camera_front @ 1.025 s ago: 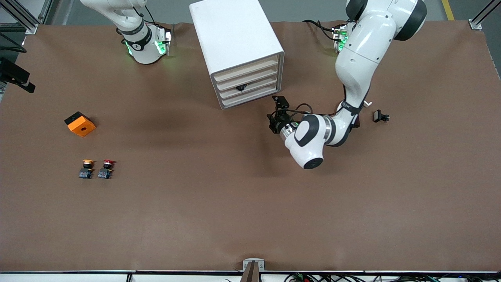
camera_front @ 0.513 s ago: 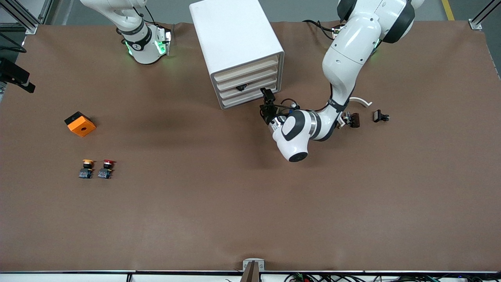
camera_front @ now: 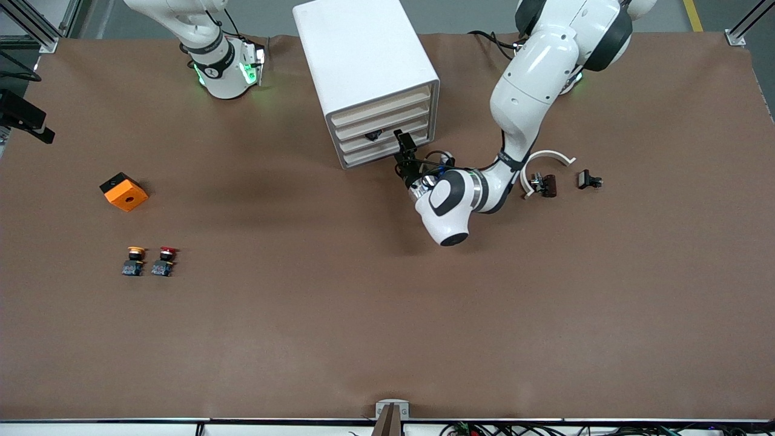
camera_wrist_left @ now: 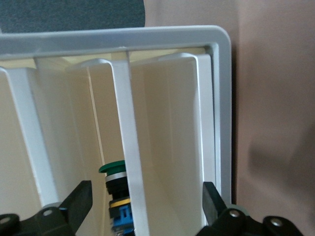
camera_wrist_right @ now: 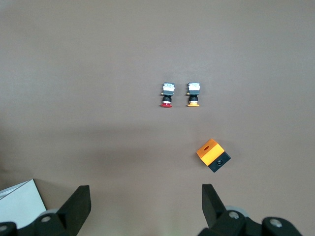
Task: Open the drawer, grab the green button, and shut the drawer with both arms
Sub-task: 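Grasp the drawer handle with the left gripper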
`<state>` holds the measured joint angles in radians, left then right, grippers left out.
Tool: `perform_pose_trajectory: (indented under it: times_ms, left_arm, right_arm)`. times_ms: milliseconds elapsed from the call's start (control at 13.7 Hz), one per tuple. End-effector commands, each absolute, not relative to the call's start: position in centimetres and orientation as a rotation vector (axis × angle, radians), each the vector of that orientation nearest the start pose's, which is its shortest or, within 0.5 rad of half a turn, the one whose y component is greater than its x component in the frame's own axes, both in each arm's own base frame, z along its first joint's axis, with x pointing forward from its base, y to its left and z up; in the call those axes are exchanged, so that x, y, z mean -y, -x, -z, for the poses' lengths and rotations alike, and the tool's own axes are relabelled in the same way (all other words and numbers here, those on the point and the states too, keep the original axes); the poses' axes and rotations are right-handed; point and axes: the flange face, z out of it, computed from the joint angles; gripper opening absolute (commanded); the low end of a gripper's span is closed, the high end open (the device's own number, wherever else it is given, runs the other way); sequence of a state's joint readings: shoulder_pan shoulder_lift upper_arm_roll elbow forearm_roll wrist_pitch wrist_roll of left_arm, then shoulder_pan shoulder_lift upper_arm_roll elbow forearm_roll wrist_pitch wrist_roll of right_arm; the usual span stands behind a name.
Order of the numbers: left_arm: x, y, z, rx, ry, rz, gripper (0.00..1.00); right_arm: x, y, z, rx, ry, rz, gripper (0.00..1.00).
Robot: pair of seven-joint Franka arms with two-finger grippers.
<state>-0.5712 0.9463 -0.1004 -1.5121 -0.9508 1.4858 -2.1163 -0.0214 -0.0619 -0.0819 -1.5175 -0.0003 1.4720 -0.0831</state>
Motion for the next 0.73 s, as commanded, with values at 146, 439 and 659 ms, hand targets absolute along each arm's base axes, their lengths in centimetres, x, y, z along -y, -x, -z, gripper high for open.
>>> perform_pose_trajectory:
  times_ms: [146,439,659]
  left_arm:
    - [45.2,-42.07,-11.25,1.617,1.113,-1.41,0.83]
    - [45.36,-41.76,-11.42,1.599,1.098,-1.41,0.64]
    - [45.39,-41.56,-11.46,1.584,1.097,-1.408,0.54]
  right_arm:
    - [5.45,-51.35,-67.73,-0.037,3.142,0.038,1.0]
    - [5.45,-51.35,-67.73,-0.034,3.142,0.038,1.0]
    - [5.53,-51.4,-67.58,-0.037,3.142,0.033,1.0]
